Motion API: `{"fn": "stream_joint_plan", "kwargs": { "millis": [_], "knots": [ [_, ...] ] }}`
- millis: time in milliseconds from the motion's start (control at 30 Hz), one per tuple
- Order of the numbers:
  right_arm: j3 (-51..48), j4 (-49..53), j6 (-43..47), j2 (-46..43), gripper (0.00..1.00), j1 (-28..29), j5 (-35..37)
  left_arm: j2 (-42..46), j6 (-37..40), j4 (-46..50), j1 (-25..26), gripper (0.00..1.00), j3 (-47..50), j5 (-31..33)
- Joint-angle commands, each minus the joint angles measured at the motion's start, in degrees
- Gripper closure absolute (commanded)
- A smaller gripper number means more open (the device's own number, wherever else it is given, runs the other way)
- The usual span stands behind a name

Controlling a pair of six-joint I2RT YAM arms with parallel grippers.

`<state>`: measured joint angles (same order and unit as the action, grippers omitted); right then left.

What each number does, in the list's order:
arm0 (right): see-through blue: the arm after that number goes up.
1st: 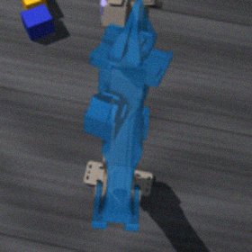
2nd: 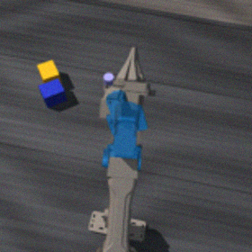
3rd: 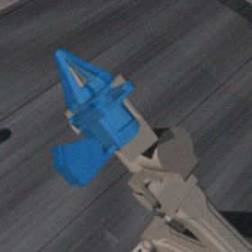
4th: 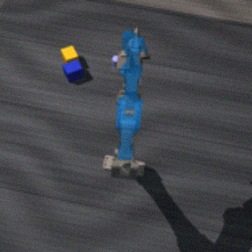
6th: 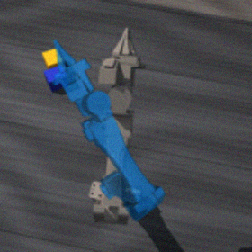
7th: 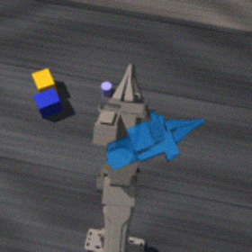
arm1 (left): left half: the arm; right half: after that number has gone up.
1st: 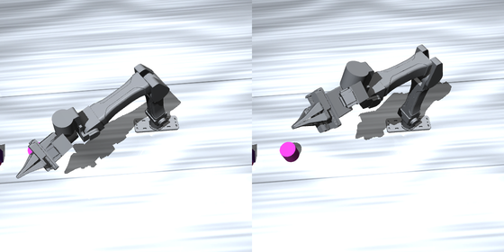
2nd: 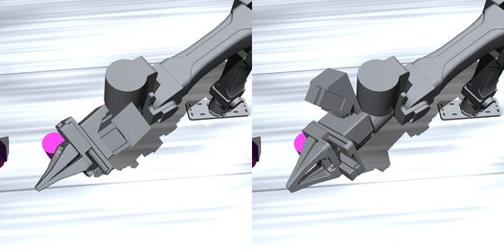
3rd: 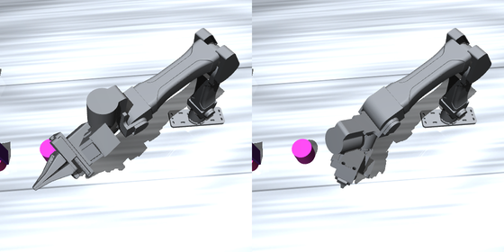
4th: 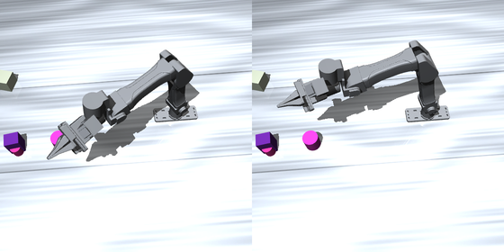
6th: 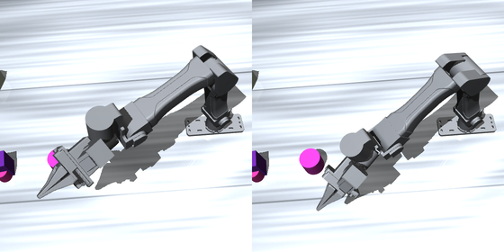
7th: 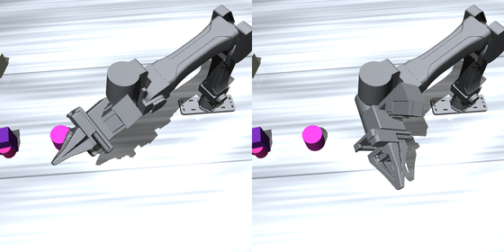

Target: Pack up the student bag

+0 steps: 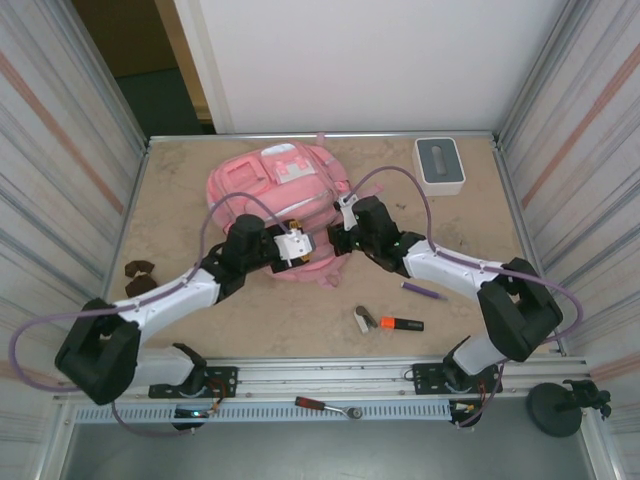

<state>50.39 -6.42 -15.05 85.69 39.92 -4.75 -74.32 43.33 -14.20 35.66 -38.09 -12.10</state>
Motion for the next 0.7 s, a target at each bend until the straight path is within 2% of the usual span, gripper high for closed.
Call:
{"fn": "stream_joint_plan", "kwargs": {
  "millis": [0, 133, 267, 333, 533, 667],
  "knots": [
    [-0.28, -3.9, -1.8, -4.07, 1.0, 1.28, -1.95, -3.9, 2.9, 0.71, 0.47, 0.43, -3.41, 5.53],
    [-1.63, -4.53, -1.74, -5.39, 1.0, 2.17, -2.28, -6.84, 3.41, -1.31, 0.49, 0.53, -4.57, 7.42],
    [-2.84, -2.64, -0.5, -6.15, 1.0, 1.83, 0.29, -6.61, 3.1, -2.47, -0.65, 0.81, -3.24, 5.64],
    [-2.59, 0.02, 0.14, -5.72, 1.0, 0.98, 2.42, -4.97, 2.48, -3.5, -1.86, 0.89, -1.59, 3.46],
    [-3.28, 2.79, 1.07, -3.5, 1.0, -3.66, 8.33, 3.13, -4.9, -11.66, -10.19, 0.95, 5.56, -10.24],
    [-2.73, 1.75, 0.29, -2.18, 1.0, -5.73, 8.76, 5.33, -8.01, -15.99, -14.73, 0.96, 8.61, -12.73]
  ]
}}
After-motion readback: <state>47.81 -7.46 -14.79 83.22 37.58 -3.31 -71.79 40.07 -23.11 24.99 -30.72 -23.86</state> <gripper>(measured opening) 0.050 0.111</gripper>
